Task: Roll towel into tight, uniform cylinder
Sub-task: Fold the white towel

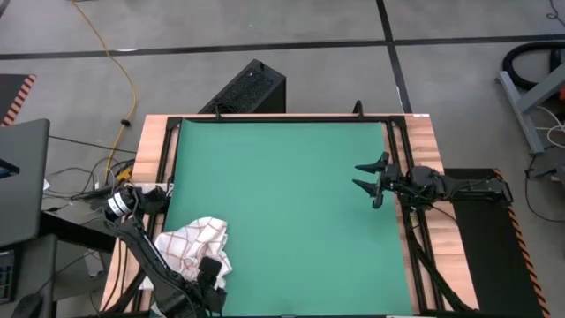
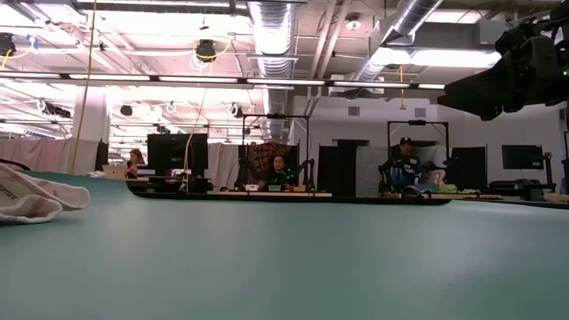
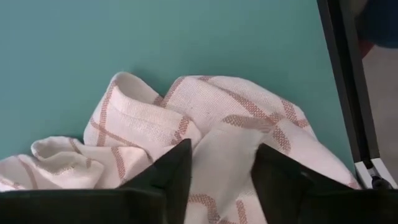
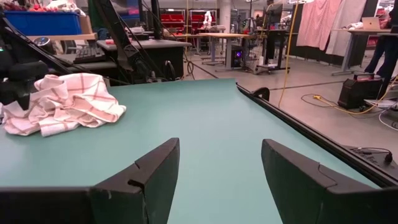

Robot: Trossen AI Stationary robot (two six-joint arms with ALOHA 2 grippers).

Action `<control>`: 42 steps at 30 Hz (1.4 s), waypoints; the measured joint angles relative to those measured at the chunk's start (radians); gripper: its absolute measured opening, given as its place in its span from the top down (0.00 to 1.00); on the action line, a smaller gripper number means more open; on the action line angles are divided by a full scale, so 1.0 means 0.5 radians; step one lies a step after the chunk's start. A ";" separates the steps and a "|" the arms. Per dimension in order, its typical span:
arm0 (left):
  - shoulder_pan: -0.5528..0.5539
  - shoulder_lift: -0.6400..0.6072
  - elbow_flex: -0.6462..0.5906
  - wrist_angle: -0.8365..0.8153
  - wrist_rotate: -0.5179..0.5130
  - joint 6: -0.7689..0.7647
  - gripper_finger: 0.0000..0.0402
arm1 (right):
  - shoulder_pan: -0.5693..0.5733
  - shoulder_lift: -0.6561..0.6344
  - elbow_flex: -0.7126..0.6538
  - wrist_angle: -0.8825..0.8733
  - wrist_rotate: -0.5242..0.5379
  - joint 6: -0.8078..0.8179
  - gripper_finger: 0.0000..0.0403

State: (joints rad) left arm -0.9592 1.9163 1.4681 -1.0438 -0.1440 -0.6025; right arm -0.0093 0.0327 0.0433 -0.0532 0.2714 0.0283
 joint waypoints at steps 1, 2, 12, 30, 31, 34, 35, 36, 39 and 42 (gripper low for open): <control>0.000 0.000 0.000 0.008 0.000 0.000 0.70 | 0.000 0.000 0.000 0.000 0.000 0.000 0.38; 0.001 0.000 0.000 0.018 0.001 0.000 0.74 | 0.000 0.000 0.000 0.000 0.000 0.000 0.38; 0.035 -0.005 0.001 -0.009 -0.110 -0.051 0.99 | 0.000 0.000 -0.001 0.002 0.000 0.080 0.38; 0.362 -0.045 1.088 -1.057 -1.692 0.516 1.00 | 0.006 0.078 -0.008 0.328 -0.013 0.112 0.38; 0.381 -0.045 1.147 -1.054 -1.738 0.590 1.00 | 0.006 0.116 -0.008 0.398 -0.015 0.106 0.38; 0.444 -0.045 1.301 -1.038 -1.783 0.808 1.00 | 0.007 0.266 -0.007 0.593 -0.018 0.099 0.38; 0.462 -0.045 1.352 -1.015 -1.786 0.887 1.00 | 0.006 0.324 -0.007 0.654 -0.019 0.100 0.38; 0.479 -0.045 1.402 -0.992 -1.801 0.968 1.00 | 0.007 0.390 -0.007 0.721 -0.020 0.100 0.38; 0.530 -0.045 1.524 -0.936 -1.900 1.229 1.00 | 0.006 0.625 -0.006 0.937 -0.023 0.101 0.38; 0.590 -0.044 1.620 -0.917 -1.945 1.408 1.00 | 0.010 0.914 -0.005 1.151 -0.032 0.101 0.38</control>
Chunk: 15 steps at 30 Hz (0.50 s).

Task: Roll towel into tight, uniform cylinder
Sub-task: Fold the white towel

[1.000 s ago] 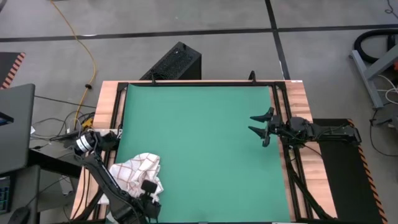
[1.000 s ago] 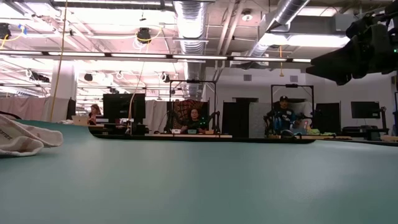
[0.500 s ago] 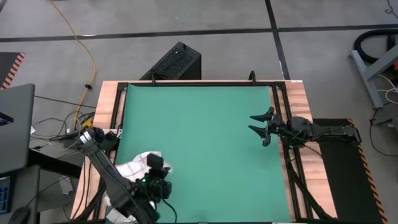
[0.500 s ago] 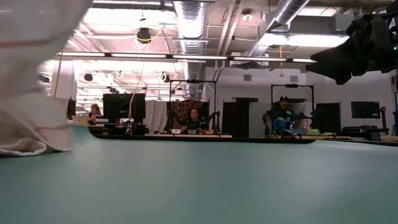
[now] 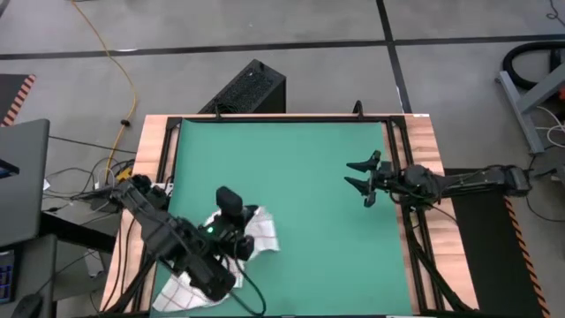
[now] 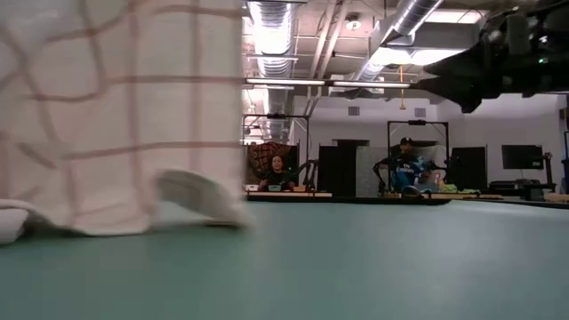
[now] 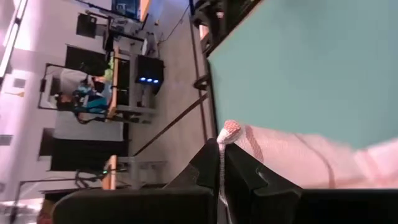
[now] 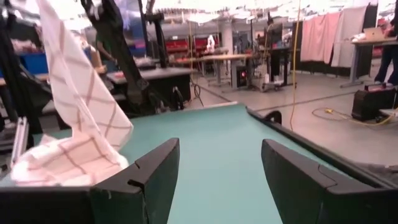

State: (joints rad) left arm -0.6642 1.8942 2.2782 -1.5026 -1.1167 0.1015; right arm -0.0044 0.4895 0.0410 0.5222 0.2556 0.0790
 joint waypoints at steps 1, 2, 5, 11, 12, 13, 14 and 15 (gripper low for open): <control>0.023 0.000 0.021 0.003 -0.001 0.042 1.00 | 0.009 0.108 0.001 0.080 0.001 0.004 0.38; 0.048 0.000 0.034 0.002 -0.008 0.075 1.00 | 0.023 0.214 0.003 0.157 0.002 0.013 0.38; 0.116 0.001 0.037 -0.012 -0.090 0.171 1.00 | 0.082 0.552 0.032 0.332 0.003 0.075 0.38; 0.239 0.002 0.037 -0.020 -0.147 0.325 1.00 | 0.224 1.193 0.287 0.374 0.012 0.163 0.38; 0.257 0.003 0.037 -0.020 -0.147 0.339 1.00 | 0.246 1.296 0.343 0.388 0.015 0.195 0.38; 0.272 0.003 0.037 -0.022 -0.150 0.357 1.00 | 0.267 1.391 0.394 0.390 0.016 0.236 0.38; 0.285 0.003 0.037 -0.023 -0.155 0.376 1.00 | 0.282 1.484 0.440 0.382 0.016 0.283 0.38; 0.297 0.002 0.037 -0.028 -0.167 0.402 1.00 | 0.298 1.575 0.486 0.378 0.016 0.327 0.38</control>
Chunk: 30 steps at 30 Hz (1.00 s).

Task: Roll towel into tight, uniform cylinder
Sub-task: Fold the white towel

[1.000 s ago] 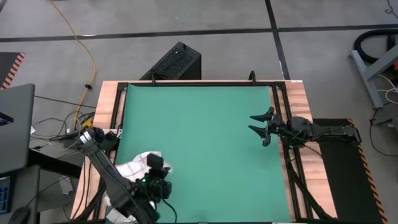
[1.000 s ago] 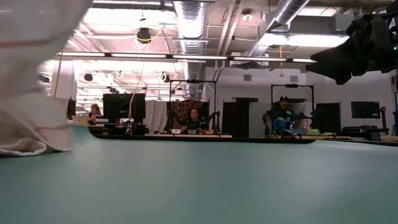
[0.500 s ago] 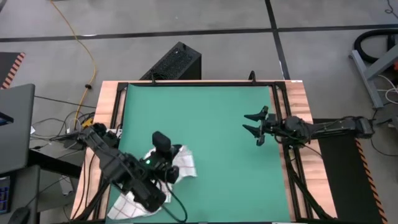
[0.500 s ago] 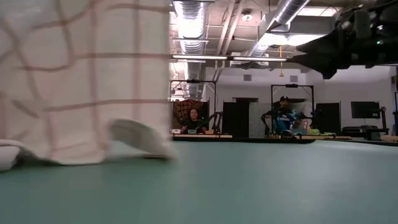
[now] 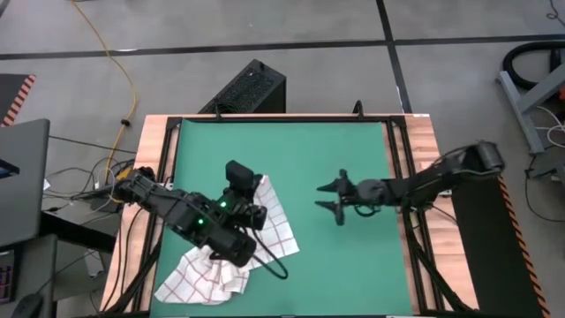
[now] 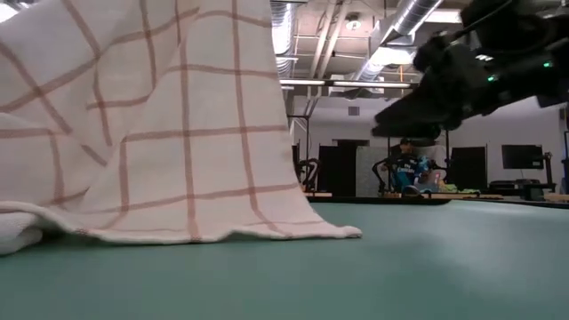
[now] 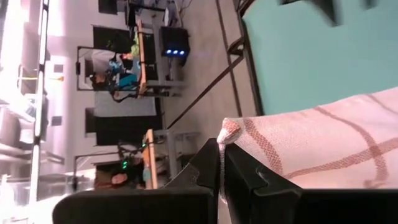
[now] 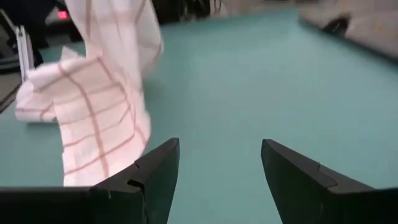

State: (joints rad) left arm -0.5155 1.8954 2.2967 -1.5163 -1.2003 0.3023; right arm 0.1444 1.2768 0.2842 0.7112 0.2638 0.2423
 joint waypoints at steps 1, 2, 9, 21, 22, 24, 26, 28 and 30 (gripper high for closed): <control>0.010 -0.002 0.000 -0.004 -0.010 0.028 1.00 | 0.017 0.093 0.050 -0.001 0.000 0.048 0.38; 0.019 -0.002 0.000 -0.004 -0.021 0.055 1.00 | 0.031 0.178 0.097 -0.004 0.000 0.088 0.38; 0.074 -0.098 -0.001 0.018 -0.033 0.047 1.00 | 0.140 0.672 0.422 0.001 -0.002 0.215 0.38; 0.082 -0.396 0.000 -0.026 0.032 -0.167 1.00 | 0.188 0.993 0.753 -0.036 -0.107 0.201 0.38; 0.082 -0.397 0.000 -0.061 0.034 -0.168 1.00 | 0.176 0.990 0.758 -0.063 -0.108 0.192 0.38; 0.089 -0.400 0.000 -0.105 0.028 -0.193 1.00 | 0.143 0.955 0.755 -0.189 -0.112 0.179 0.38; 0.102 -0.400 -0.005 -0.104 0.035 -0.197 1.00 | 0.105 0.908 0.757 -0.323 -0.111 0.180 0.38; 0.112 -0.400 -0.008 -0.107 0.041 -0.187 1.00 | 0.076 0.837 0.757 -0.498 -0.112 0.179 0.38; 0.122 -0.400 -0.008 -0.107 0.051 -0.171 1.00 | 0.041 0.742 0.756 -0.673 -0.169 0.152 0.38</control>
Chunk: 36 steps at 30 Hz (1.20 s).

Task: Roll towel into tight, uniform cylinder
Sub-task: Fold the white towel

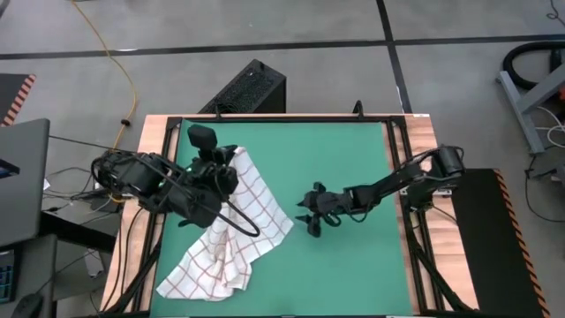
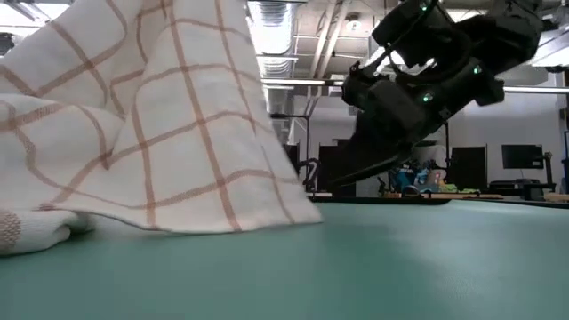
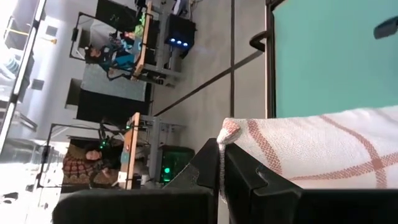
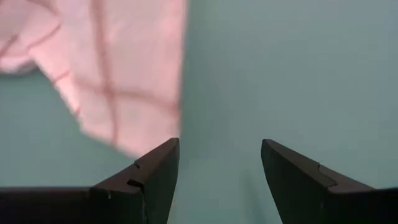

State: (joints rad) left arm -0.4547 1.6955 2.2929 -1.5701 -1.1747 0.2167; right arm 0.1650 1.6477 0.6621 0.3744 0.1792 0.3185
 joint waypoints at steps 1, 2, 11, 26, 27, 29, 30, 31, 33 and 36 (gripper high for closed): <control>0.003 0.000 0.000 0.000 0.007 0.001 1.00 | -0.019 -0.055 0.000 -0.086 -0.046 -0.023 0.38; 0.013 0.000 0.000 0.000 0.016 0.000 1.00 | -0.036 -0.112 0.000 -0.151 -0.094 -0.046 0.38; 0.031 0.000 0.000 -0.001 0.053 0.015 1.00 | -0.049 -0.147 0.002 0.056 -0.265 -0.161 0.38; 0.031 0.000 0.000 -0.002 0.056 0.035 1.00 | -0.209 0.409 0.162 0.548 -0.586 -0.136 0.38; 0.031 0.000 0.000 -0.002 0.056 0.035 1.00 | -0.221 0.444 0.194 0.543 -0.627 -0.136 0.38; 0.031 0.000 0.000 -0.002 0.057 0.035 1.00 | -0.235 0.517 0.265 0.538 -0.691 -0.136 0.38; 0.031 0.000 0.000 -0.002 0.057 0.038 1.00 | -0.239 0.546 0.293 0.532 -0.719 -0.135 0.38; 0.031 0.000 -0.001 -0.002 0.056 0.045 1.00 | -0.243 0.574 0.315 0.512 -0.746 -0.133 0.38; 0.031 0.000 -0.001 -0.002 0.056 0.057 1.00 | -0.243 0.618 0.352 0.471 -0.819 -0.128 0.38; 0.031 0.000 0.000 -0.002 0.056 0.067 1.00 | -0.243 0.643 0.371 0.432 -0.867 -0.129 0.40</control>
State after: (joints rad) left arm -0.4393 1.6956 2.2926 -1.5711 -1.1469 0.2504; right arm 0.0436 1.9694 0.8477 0.5905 -0.2544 0.2539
